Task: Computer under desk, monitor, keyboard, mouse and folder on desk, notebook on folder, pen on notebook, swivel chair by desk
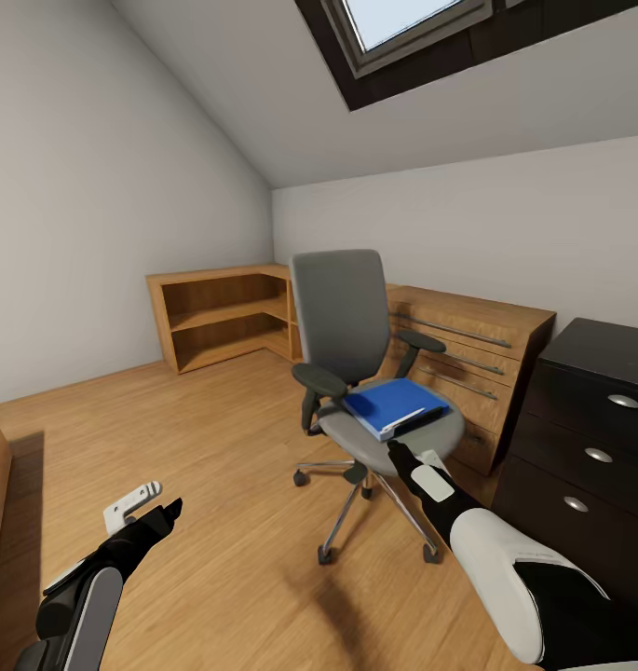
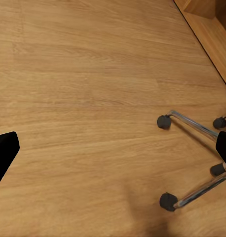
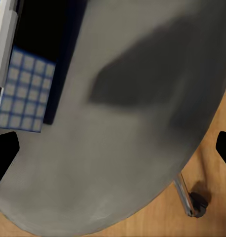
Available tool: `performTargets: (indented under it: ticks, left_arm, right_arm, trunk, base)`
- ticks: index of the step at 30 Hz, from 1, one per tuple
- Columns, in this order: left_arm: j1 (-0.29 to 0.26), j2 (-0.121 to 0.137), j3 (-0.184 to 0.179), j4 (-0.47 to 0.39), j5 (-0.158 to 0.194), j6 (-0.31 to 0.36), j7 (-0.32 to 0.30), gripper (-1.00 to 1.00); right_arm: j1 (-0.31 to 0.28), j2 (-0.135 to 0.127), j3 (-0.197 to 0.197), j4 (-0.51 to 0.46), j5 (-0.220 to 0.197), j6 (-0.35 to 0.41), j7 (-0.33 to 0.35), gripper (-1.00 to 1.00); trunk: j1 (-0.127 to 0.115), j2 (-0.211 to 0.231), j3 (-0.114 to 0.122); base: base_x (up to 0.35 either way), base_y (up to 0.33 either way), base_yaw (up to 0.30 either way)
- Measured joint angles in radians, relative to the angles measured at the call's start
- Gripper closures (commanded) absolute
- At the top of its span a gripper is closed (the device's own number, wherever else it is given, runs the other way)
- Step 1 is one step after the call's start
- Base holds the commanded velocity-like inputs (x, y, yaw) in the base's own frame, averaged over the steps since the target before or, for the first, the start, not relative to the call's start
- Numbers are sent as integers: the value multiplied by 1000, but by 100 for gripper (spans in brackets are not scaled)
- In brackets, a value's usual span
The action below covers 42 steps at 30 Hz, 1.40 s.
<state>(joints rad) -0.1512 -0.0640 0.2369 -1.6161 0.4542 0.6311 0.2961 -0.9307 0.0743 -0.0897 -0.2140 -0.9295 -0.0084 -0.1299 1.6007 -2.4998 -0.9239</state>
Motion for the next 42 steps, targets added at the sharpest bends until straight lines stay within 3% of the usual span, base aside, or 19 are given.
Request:
performTargets:
  ticks: [22, 42]
  left_arm:
    - [0, 0, 0, 0, 0, 0, 0, -100]
    - [0, 0, 0, 0, 0, 0, 0, -100]
  right_arm:
    - [0, 0, -1, 1, 0, 0, -1, -100]
    - [0, 0, 2, 0, 0, -1, 0, -100]
  trunk:
    - [0, 0, 0]
    - [0, 0, 0]
  base:
    - [243, 0, 0]
    - [13, 0, 6]
